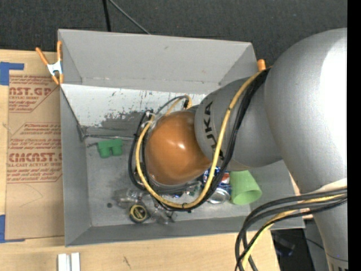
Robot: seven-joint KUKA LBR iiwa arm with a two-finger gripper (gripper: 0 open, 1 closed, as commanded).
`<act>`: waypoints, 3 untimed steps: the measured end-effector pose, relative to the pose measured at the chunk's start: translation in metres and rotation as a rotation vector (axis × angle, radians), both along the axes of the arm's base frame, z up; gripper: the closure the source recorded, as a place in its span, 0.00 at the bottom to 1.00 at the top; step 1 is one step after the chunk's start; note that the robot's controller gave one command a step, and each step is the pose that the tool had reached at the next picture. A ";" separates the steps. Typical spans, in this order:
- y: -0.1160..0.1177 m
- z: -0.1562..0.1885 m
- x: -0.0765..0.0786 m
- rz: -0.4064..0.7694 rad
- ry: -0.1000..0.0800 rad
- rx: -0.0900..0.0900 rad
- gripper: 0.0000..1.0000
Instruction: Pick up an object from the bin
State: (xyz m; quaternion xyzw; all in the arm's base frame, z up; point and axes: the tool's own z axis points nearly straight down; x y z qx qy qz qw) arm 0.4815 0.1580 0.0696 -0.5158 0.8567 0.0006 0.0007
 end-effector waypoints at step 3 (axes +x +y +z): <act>-0.026 0.168 0.017 0.060 -0.007 0.001 1.00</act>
Offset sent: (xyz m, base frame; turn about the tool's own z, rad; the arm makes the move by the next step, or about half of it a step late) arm 0.0000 0.0000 0.0000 0.0000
